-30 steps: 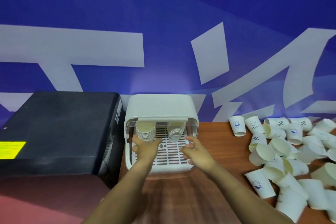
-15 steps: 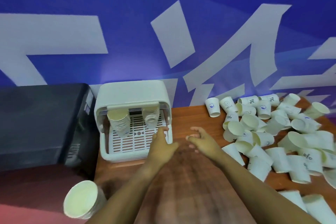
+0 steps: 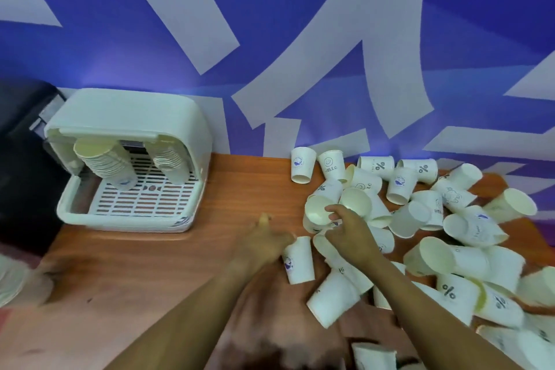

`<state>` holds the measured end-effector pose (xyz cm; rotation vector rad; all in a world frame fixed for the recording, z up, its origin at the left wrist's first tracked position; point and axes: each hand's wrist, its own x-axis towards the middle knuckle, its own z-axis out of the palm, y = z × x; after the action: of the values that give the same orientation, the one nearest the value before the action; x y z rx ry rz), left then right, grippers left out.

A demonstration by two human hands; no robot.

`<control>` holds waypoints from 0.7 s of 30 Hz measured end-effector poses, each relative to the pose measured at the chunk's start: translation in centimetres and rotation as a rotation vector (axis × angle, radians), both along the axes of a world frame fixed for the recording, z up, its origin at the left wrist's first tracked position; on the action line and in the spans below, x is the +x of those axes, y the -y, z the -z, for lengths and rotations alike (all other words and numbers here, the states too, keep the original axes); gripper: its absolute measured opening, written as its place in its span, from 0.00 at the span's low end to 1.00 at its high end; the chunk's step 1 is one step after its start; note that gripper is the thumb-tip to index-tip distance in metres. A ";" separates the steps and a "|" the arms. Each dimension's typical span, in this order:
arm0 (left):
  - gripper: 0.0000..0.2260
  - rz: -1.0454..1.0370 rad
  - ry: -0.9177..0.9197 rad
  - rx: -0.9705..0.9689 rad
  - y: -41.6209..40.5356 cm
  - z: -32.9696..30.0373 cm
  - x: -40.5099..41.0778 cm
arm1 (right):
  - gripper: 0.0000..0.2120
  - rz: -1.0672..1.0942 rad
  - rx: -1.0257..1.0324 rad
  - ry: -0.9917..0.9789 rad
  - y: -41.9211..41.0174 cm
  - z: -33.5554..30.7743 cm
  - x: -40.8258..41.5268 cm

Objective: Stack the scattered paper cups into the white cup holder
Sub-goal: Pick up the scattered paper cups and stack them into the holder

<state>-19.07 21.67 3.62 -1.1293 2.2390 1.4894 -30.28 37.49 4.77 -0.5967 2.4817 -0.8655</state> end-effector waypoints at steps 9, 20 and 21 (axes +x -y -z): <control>0.35 -0.033 0.128 0.020 -3.9 4.1 -3.2 | 0.35 -0.209 0.208 -0.263 1.3 1.3 -3.6; 0.33 -0.009 0.029 -0.101 -2.6 3.5 -2.5 | 0.34 -0.200 0.155 -0.236 2.2 1.6 -4.1; 0.35 0.009 0.013 -0.133 -2.1 2.9 -2.1 | 0.34 -0.191 0.151 -0.256 2.3 1.2 -4.0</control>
<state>-21.14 23.76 0.76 -1.1612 2.3606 1.3434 -34.33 35.15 3.57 -0.9229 2.6302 -0.5534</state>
